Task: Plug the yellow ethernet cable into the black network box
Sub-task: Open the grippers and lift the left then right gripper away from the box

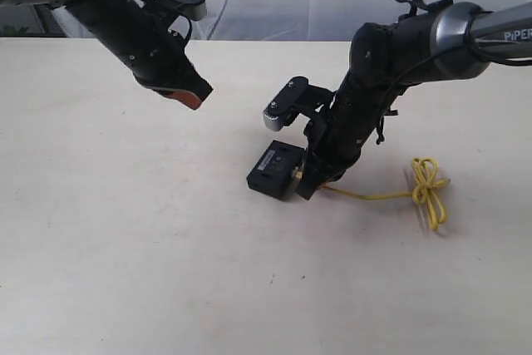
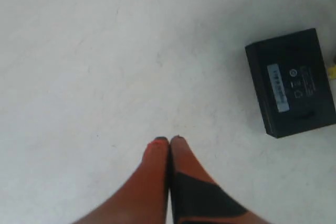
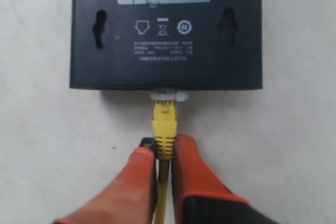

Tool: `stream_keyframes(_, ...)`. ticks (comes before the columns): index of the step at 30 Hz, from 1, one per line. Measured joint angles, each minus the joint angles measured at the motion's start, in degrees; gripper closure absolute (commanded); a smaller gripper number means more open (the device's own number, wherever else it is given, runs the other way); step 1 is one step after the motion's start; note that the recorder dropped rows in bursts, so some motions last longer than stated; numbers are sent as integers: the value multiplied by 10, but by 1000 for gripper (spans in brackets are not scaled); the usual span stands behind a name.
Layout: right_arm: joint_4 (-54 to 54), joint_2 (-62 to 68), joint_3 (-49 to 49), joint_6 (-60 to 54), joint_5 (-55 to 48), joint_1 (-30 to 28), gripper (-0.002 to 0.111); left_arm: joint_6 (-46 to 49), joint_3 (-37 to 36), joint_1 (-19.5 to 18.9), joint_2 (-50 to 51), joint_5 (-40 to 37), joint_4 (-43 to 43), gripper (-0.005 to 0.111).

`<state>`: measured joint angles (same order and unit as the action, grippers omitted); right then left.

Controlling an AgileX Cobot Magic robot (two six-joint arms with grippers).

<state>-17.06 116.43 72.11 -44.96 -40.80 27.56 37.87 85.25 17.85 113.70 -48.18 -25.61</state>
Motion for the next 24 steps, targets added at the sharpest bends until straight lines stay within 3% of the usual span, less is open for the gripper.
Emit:
stream_keyframes(8,-1,11,0,-2,1,0,107,-1,-61,0,-49,25,-10,107)
stream_keyframes(10,-2,11,0,-2,1,0,98,-1,-70,0,-63,27,-13,107)
stream_keyframes(15,0,11,0,-2,1,0,53,-4,-92,0,-91,28,-15,107)
stream_keyframes(17,3,11,0,-2,1,0,44,-4,-99,0,-102,30,-15,107)
stream_keyframes(24,33,-6,0,0,-21,0,51,-4,-120,0,-136,32,-14,107)
